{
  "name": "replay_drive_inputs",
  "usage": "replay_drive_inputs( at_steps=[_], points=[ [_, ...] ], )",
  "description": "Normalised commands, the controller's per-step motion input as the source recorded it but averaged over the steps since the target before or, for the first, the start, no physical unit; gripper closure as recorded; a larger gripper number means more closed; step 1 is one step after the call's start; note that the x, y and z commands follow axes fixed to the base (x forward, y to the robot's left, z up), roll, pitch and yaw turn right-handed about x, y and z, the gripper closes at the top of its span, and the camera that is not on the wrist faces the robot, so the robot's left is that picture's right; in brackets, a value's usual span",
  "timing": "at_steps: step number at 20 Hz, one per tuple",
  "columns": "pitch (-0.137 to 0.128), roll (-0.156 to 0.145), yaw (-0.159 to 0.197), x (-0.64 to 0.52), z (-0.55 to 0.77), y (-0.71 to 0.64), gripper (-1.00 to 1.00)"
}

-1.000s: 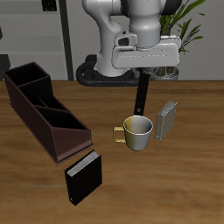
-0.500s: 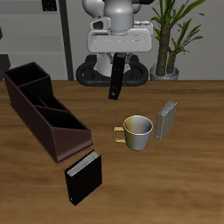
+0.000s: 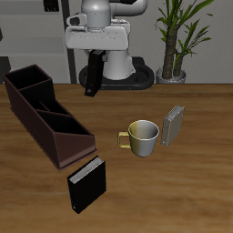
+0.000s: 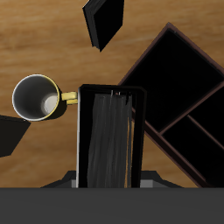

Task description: Place the left black book into the right desk caddy's right compartment

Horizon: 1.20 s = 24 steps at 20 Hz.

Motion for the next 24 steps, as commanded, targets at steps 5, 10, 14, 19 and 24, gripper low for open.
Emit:
replay_drive_inputs(
  at_steps=[5,10,14,19,24],
  points=[
    [0.02,-0.032,-0.002,-0.17,0.01,-0.52,1.0],
    [-0.018,-0.018,0.007,-0.22,0.03,-0.37,1.0],
    [-0.01,-0.017,-0.003,-0.32,-0.02,-0.4,1.0],
    [-0.024,-0.016,0.007,-0.34,0.03,-0.28,1.0],
    [0.023,0.059,0.042,-0.26,-0.02,-0.23,1.0]
  ],
)
